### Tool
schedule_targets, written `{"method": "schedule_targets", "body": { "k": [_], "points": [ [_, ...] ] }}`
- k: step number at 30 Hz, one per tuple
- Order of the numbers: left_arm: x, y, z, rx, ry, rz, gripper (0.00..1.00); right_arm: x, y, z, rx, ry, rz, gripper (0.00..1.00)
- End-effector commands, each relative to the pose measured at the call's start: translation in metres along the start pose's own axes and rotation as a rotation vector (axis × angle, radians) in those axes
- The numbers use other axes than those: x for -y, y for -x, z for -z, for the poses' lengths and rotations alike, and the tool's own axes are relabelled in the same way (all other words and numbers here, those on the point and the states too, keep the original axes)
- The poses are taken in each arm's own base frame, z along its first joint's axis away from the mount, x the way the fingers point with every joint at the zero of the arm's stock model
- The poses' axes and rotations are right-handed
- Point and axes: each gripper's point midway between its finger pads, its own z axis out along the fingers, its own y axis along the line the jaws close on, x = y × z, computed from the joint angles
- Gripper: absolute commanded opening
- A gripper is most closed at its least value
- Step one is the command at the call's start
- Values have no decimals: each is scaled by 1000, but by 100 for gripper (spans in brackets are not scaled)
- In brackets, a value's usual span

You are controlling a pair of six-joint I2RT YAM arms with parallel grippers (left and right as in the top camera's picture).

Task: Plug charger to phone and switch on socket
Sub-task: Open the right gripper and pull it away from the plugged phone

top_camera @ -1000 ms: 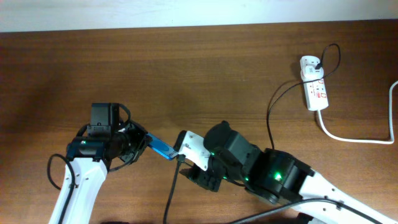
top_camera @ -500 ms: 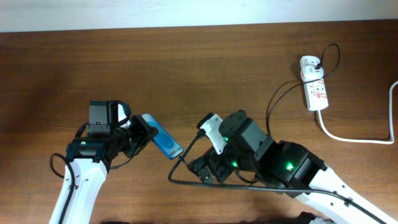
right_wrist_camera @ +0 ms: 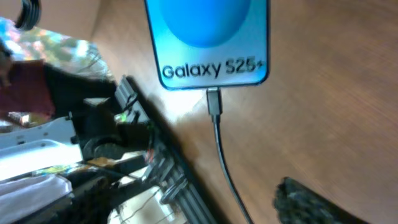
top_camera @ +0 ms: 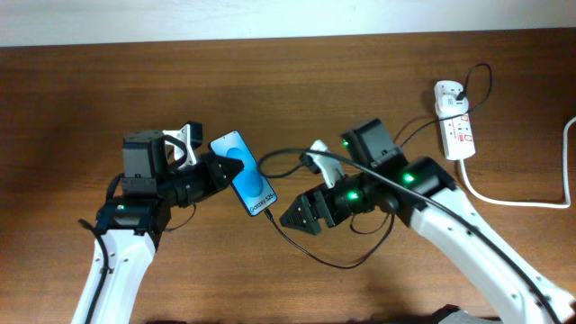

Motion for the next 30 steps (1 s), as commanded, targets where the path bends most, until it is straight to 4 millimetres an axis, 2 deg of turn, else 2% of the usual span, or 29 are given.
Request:
{"method": "schedule_targets", "body": {
  "k": [1, 3, 7, 11, 16, 20, 23, 24, 26, 28, 30],
  "points": [
    [17, 3, 5, 14, -61, -69, 0, -1, -4, -12, -60, 79, 15, 79],
    [18, 5, 6, 24, -63, -77, 0, 1, -4, -14, -65, 84, 46, 78],
    [12, 10, 5, 50, -30, 14, 0, 11, -3, -15, -58, 30, 120, 60],
    [8, 14, 6, 68, -9, 119, 0, 16, 3, -20, -30, 11, 156, 60],
    [5, 15, 6, 78, 5, 153, 0, 7, -3, -49, -39, 44, 252, 59],
    [4, 14, 6, 75, 7, 156, 0, 10, 5, -60, -23, 39, 254, 45],
    [3, 13, 6, 71, 10, 160, 0, 20, 4, -67, -40, 19, 236, 28],
    [3, 12, 6, 69, 13, 162, 0, 21, 5, -68, -38, 14, 237, 25],
    [2, 12, 5, 66, 15, 165, 0, 20, 7, -68, -28, 15, 246, 17],
    [1, 10, 5, 60, 20, 171, 0, 19, 12, -68, -10, 18, 262, 4],
    [0, 8, 5, 53, 25, 179, 0, 18, 14, -68, -3, 19, 262, 4]
  ]
}}
